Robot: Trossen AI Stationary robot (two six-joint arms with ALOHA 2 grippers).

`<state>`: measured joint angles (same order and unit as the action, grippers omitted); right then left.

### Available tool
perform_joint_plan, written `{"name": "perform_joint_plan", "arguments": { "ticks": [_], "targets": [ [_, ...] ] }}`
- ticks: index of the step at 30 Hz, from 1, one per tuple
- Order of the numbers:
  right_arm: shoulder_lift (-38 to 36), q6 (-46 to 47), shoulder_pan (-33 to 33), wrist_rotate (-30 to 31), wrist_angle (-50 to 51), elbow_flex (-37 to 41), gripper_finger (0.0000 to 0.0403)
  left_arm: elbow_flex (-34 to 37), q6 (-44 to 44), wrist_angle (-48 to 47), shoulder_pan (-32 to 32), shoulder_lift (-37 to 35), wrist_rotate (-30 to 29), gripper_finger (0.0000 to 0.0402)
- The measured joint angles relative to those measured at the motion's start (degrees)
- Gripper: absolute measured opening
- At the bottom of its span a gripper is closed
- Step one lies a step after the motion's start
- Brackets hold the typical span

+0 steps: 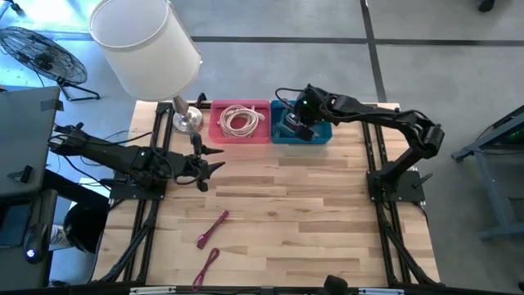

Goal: Pick & Place USB Port
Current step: Put the small black and white charger cable into the blue bin, then put the top small black and pink charger cable into the blue bin

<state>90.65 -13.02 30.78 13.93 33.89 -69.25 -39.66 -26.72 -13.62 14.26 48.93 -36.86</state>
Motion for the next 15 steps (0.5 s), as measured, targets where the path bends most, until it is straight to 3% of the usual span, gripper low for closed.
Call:
{"name": "perform_joint_plan", "arguments": {
  "ticks": [6, 11, 13, 15],
  "targets": [
    [0.0, 1.7, -0.4, -0.6, 0.2, 0.0, 0.0160, 0.0, 0.2, 0.1, 0.0, 0.0, 0.0, 0.0184],
    [0.0, 1.9, -2.1, -1.1, 1.2, 0.0, 0.0201, 0.0, 0.2, 0.1, 0.0, 0.0, 0.1, 0.0184],
    [0.0, 1.7, -3.2, -3.0, 1.6, 0.0, 0.0207, 0.0, 0.4, -0.6, 0.3, -0.1, 2.8, 0.0184],
    [0.0, 1.7, -4.4, -5.8, 2.4, 0.0, 0.0209, -0.9, 2.5, -5.3, 1.2, -0.6, 9.1, 0.0184]
  ]
}}
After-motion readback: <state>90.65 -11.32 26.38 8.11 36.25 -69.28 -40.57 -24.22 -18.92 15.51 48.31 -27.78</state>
